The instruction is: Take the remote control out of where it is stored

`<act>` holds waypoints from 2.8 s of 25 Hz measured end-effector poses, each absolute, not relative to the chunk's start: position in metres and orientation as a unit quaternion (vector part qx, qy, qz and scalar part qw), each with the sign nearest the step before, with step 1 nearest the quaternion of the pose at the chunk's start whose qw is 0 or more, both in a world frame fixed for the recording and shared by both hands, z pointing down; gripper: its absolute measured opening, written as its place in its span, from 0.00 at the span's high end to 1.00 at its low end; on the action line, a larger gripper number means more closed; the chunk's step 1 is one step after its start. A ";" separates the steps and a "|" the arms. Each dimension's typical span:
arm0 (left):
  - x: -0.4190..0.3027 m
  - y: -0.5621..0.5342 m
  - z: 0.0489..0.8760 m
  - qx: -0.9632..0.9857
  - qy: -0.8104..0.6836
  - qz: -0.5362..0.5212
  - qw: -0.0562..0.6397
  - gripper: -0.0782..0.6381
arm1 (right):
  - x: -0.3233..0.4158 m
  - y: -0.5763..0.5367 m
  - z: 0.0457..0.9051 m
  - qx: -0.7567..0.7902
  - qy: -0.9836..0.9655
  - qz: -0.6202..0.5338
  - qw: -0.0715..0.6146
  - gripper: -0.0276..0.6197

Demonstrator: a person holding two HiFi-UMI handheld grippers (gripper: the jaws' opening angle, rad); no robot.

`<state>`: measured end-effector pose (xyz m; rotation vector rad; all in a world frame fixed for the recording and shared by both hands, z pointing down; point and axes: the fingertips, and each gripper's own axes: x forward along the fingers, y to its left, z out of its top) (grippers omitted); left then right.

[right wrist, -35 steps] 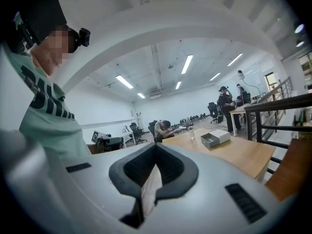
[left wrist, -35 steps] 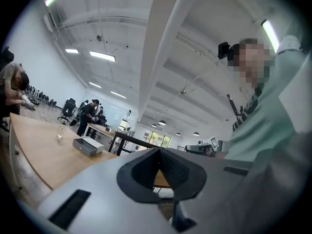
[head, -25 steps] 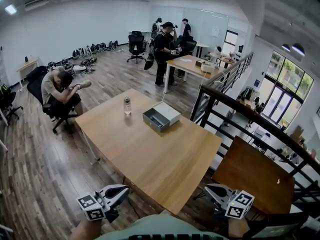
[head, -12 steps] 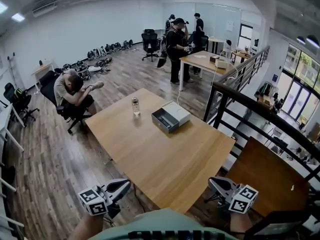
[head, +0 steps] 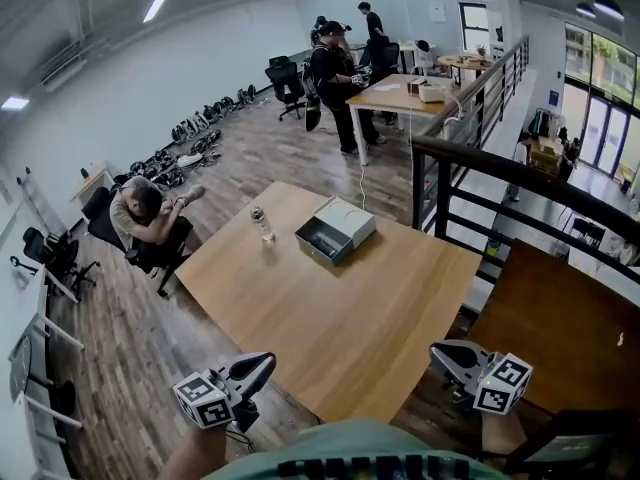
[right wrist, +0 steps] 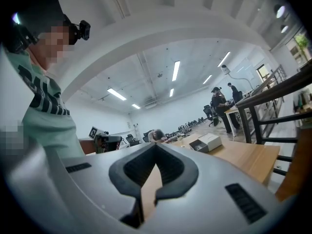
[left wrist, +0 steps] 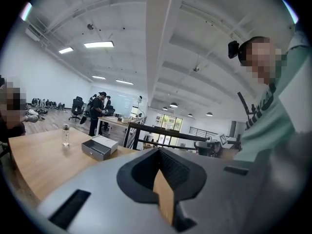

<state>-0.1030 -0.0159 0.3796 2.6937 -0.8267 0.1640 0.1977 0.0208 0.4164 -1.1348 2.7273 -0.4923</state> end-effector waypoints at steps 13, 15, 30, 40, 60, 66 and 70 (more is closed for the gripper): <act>-0.098 -0.205 0.451 0.968 -0.166 0.106 0.157 0.90 | 0.192 -0.048 0.432 -0.520 0.836 -0.170 0.041 0.97; -0.102 -0.243 0.459 0.972 -0.149 0.113 0.144 0.90 | 0.173 -0.058 0.435 -0.532 0.826 -0.182 0.037 0.97; 0.006 -0.343 0.525 0.967 -0.066 0.219 0.109 0.88 | 0.180 -0.122 0.439 -0.505 0.838 -0.206 0.012 0.97; 0.021 -0.411 0.578 0.938 -0.087 0.321 0.103 0.76 | 0.186 -0.162 0.480 -0.482 0.841 -0.241 0.046 0.97; -0.014 -0.529 0.643 0.786 -0.019 0.580 -0.214 0.69 | 0.174 -0.186 0.528 -0.465 0.836 -0.291 0.027 0.97; 0.000 -0.540 0.666 0.738 0.043 0.605 -0.295 0.67 | 0.184 -0.180 0.549 -0.478 0.824 -0.302 0.025 0.97; 0.001 -0.550 0.678 0.708 0.063 0.626 -0.321 0.67 | 0.191 -0.182 0.559 -0.477 0.823 -0.306 0.024 0.97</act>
